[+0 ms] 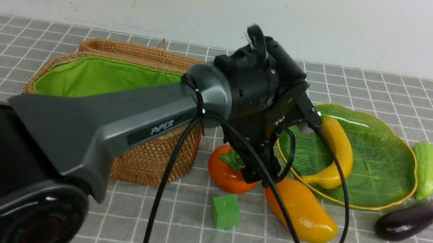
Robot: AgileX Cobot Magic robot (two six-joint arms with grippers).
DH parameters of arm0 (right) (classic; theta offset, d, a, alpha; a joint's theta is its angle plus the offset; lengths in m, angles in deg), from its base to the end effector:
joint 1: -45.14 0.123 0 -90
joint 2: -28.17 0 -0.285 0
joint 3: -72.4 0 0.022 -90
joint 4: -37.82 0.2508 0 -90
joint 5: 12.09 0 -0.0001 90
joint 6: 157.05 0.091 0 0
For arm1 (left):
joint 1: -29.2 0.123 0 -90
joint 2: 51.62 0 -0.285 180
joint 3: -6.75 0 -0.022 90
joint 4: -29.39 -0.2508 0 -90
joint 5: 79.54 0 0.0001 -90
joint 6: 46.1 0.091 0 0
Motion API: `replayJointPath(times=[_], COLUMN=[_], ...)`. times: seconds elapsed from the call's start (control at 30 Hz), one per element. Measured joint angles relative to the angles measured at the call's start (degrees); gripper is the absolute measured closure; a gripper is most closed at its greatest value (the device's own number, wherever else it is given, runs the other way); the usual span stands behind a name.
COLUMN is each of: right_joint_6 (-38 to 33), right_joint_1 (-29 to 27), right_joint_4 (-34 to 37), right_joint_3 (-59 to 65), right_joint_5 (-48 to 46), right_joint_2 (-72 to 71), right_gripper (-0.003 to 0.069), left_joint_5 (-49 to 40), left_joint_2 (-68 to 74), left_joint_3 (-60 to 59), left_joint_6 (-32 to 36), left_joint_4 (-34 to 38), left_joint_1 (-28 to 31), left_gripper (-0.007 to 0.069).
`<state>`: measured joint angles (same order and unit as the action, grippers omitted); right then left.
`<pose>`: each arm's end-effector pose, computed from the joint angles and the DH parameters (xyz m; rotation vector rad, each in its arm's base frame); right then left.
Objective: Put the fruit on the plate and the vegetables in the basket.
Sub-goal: Grab a tomato with your left arm and place it on the plate on the right.
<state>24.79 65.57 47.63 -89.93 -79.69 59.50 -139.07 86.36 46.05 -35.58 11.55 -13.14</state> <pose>0.0062 0.0176 0.4124 -0.3645 2.0200 0.4452 0.3837 -0.3171 0.2169 1.3232 2.3391 0.2471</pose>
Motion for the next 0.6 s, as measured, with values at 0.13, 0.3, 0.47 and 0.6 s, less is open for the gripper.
replayJointPath(times=[0.13,0.3,0.47,0.6], right_joint_6=[0.0,0.0,0.0,0.0], right_joint_1=[0.0,0.0,0.0,0.0], right_joint_4=[0.0,-0.04,-0.04,0.01], right_joint_3=[0.0,0.0,-0.06,-0.06], right_joint_5=[-0.17,-0.18,-0.23,-0.38], right_joint_2=[0.0,0.0,0.0,0.0], right_gripper=[0.0515,0.0516,0.0516,0.0516], left_joint_5=[0.96,1.36,1.93,3.04], left_joint_2=[2.08,2.42,2.46,2.66], left_joint_3=[0.0,0.18,0.18,0.18], left_joint_6=[0.0,0.02,-1.53,-4.18], left_joint_4=[-0.35,-1.01,-1.05,-2.18], left_joint_1=[0.0,0.0,0.0,0.0], left_gripper=[0.0007,0.0055,0.0061,0.0043])
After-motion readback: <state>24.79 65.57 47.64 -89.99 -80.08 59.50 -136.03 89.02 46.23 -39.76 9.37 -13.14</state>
